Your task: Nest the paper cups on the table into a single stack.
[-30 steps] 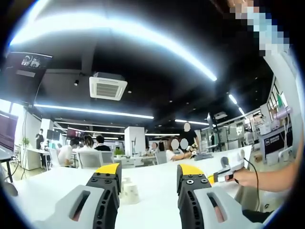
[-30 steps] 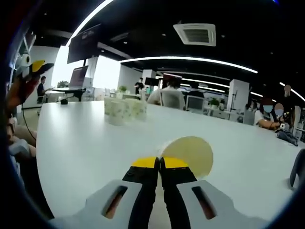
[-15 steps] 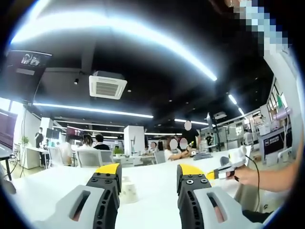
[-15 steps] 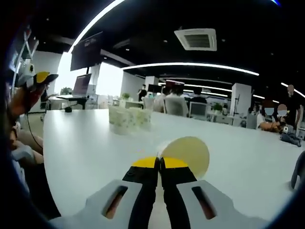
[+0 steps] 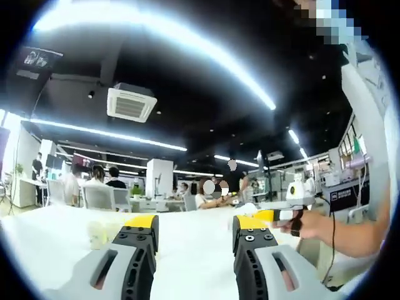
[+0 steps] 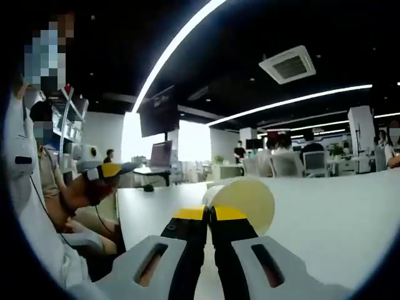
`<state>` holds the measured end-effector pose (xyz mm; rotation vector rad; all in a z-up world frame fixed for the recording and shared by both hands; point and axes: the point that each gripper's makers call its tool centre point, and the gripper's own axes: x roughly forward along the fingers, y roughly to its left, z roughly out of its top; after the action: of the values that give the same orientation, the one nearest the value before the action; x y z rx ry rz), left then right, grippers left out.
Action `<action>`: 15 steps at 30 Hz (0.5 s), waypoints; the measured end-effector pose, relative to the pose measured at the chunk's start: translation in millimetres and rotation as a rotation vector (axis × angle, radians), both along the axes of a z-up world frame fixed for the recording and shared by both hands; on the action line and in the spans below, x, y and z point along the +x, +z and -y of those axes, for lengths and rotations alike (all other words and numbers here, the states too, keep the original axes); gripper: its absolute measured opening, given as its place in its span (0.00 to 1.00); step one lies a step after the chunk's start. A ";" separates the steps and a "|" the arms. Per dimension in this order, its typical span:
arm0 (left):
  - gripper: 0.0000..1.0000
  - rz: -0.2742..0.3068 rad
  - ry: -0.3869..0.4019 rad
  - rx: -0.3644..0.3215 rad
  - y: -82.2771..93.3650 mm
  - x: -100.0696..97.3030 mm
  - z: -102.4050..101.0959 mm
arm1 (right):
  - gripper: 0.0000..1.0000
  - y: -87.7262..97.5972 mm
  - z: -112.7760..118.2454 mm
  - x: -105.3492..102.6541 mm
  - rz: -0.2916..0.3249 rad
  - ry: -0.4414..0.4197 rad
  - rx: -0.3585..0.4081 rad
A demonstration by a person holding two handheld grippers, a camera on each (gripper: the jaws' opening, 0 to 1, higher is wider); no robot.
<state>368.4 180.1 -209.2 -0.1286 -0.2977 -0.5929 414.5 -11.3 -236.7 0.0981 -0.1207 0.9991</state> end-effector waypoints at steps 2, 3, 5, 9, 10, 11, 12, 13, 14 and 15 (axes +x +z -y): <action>0.51 -0.019 -0.062 -0.061 0.4 -2.3 6.6 | 0.03 11.8 -12.1 -11.7 0.021 0.041 0.029; 0.51 -0.024 -0.082 -0.076 0.5 -2.9 9.1 | 0.03 17.0 -18.0 -18.1 0.033 0.067 0.041; 0.51 -0.029 -0.098 -0.082 -0.5 -2.9 12.0 | 0.03 24.7 -26.3 -26.4 0.047 0.098 0.059; 0.51 -0.055 -0.166 -0.133 -1.7 -6.4 22.7 | 0.03 30.7 -39.7 -34.0 0.061 0.160 0.056; 0.51 -0.065 -0.186 -0.158 -1.8 -6.8 25.2 | 0.03 31.1 -43.4 -36.3 0.065 0.172 0.053; 0.51 -0.079 -0.198 -0.183 -2.9 -2.4 24.9 | 0.03 31.4 -45.8 -37.8 0.068 0.178 0.052; 0.51 -0.097 -0.211 -0.206 -4.9 -1.1 27.2 | 0.03 31.6 -46.3 -38.0 0.069 0.182 0.053; 0.51 -0.108 -0.222 -0.221 -6.2 -0.6 29.4 | 0.03 32.1 -50.9 -40.8 0.074 0.203 0.055; 0.52 -0.126 -0.243 -0.240 -9.1 -0.2 33.4 | 0.03 33.1 -53.2 -42.4 0.076 0.215 0.062; 0.54 -0.145 -0.256 -0.258 -12.1 -0.1 38.5 | 0.03 34.2 -55.2 -43.5 0.076 0.224 0.070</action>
<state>368.3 141.6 -221.3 -0.4613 -0.2168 -0.7935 371.0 43.9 -202.5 0.1400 -0.2182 1.2226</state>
